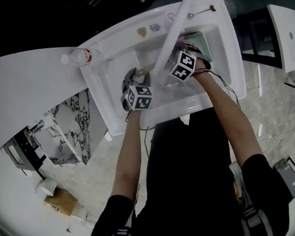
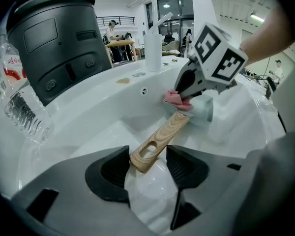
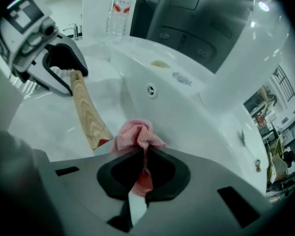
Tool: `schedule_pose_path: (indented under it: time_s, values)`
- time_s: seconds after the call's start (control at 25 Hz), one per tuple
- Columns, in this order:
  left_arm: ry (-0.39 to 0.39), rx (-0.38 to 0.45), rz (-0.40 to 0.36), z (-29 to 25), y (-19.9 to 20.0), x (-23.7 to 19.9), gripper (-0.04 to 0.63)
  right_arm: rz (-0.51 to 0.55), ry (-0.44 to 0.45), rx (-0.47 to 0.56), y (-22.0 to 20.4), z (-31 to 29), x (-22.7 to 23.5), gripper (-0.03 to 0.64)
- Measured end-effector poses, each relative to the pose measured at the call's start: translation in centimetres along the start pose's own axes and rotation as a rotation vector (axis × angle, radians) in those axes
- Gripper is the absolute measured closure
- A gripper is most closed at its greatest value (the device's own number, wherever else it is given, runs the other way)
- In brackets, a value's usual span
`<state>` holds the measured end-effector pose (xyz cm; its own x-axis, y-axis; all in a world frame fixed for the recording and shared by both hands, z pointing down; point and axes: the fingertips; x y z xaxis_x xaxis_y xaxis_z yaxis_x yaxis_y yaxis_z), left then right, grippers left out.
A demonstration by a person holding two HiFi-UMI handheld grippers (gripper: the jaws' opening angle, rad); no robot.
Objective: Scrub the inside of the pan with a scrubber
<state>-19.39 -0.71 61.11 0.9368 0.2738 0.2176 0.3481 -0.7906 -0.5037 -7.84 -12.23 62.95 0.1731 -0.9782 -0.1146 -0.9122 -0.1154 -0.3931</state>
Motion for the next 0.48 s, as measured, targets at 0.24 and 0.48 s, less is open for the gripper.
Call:
schedule_pose_path:
  time_s: [0.24,0.48]
  values:
    - [-0.054,0.049,0.032,0.4,-0.6,-0.1,0.341,0.105,-0.035,0.074,0.1,7.6,-0.7,0.58]
    - [-0.081,0.079,0.071,0.8,0.4,-0.1,0.342,0.156,-0.061,0.113,-1.9,15.5,-0.4,0.58]
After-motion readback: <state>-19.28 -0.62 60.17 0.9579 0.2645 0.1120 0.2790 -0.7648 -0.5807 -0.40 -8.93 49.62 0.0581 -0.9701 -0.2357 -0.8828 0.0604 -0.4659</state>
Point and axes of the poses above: the fingertips, and each gripper's own axes: z backward along the fingers, x to its right, y out of its top, and after that the axes turned 8 degrees about y, right-handed
